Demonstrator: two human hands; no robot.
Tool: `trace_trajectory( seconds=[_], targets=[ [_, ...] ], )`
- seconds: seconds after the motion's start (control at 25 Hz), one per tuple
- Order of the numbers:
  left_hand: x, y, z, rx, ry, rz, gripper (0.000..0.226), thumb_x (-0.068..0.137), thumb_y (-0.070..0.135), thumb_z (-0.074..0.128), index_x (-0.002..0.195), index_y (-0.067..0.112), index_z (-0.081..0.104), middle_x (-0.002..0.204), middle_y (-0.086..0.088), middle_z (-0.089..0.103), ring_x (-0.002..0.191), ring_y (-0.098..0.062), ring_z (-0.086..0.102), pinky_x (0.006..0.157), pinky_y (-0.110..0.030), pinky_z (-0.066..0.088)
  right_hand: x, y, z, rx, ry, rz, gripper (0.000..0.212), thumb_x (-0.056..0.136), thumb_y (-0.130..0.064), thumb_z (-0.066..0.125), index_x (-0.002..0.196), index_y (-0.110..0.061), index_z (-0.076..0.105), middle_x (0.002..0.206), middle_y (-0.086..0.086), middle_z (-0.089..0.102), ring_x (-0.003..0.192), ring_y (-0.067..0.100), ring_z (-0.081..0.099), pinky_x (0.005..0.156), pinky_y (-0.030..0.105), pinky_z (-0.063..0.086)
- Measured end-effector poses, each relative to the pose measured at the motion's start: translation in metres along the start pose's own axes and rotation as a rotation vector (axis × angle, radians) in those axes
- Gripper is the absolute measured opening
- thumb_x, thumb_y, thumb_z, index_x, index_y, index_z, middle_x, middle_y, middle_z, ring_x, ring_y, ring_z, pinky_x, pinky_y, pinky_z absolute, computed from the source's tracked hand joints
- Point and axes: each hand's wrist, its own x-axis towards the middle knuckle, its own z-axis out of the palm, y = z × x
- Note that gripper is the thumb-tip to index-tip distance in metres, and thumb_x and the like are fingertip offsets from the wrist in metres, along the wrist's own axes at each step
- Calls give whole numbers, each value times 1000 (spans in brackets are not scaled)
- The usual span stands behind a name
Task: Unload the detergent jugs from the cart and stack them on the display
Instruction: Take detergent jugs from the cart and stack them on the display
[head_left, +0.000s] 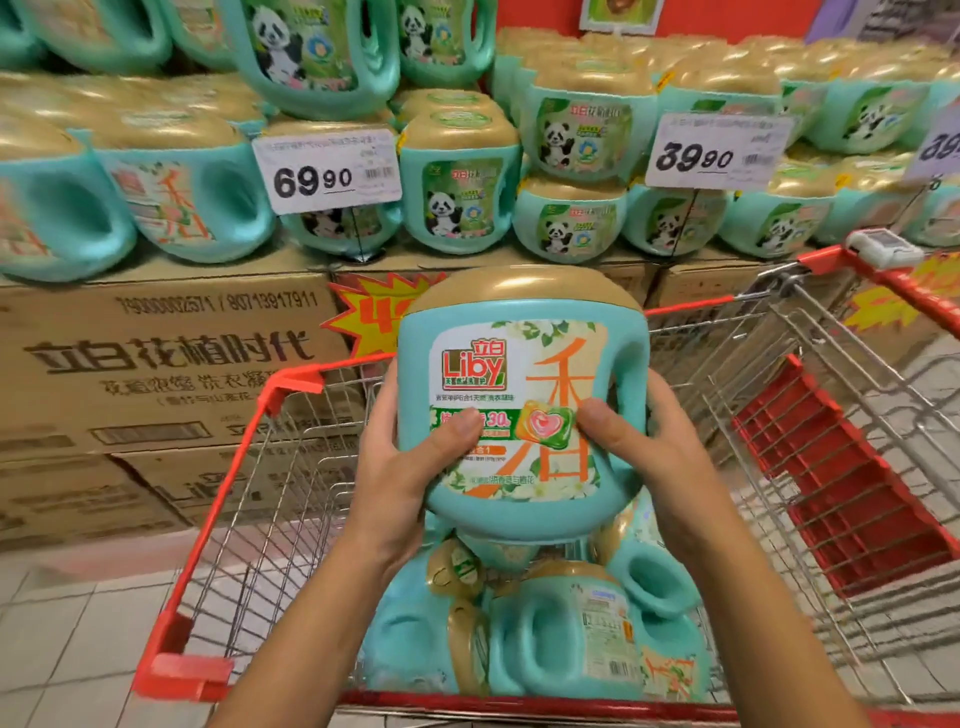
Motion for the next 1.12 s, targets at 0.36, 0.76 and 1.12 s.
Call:
trace_trajectory(
  seconds=[0.36, 0.76, 1.12],
  targets=[
    [-116, 63, -115, 80, 575, 170, 81, 51, 36, 92, 124, 24, 57, 110, -12, 72, 91, -29, 73, 66, -35, 60, -1, 39, 174, 67, -504, 69, 61, 64, -27, 78, 119, -8, 59, 99, 6, 74, 83, 22, 73, 65, 29, 58],
    [-221, 185, -304, 205, 825, 316, 84, 57, 36, 80, 134, 27, 46, 106, -5, 74, 88, -26, 74, 62, -29, 59, -58, 72, 439, 246, -701, 47, 64, 61, -28, 84, 116, -6, 60, 97, 16, 72, 81, 27, 71, 64, 35, 57],
    [-229, 291, -459, 340, 814, 364, 83, 52, 49, 88, 124, 25, 53, 103, -3, 75, 85, -23, 74, 61, -27, 59, -66, 67, 622, 282, -710, -88, 58, 63, -27, 83, 112, -6, 60, 86, 5, 72, 72, 21, 70, 56, 27, 56]
  ],
)
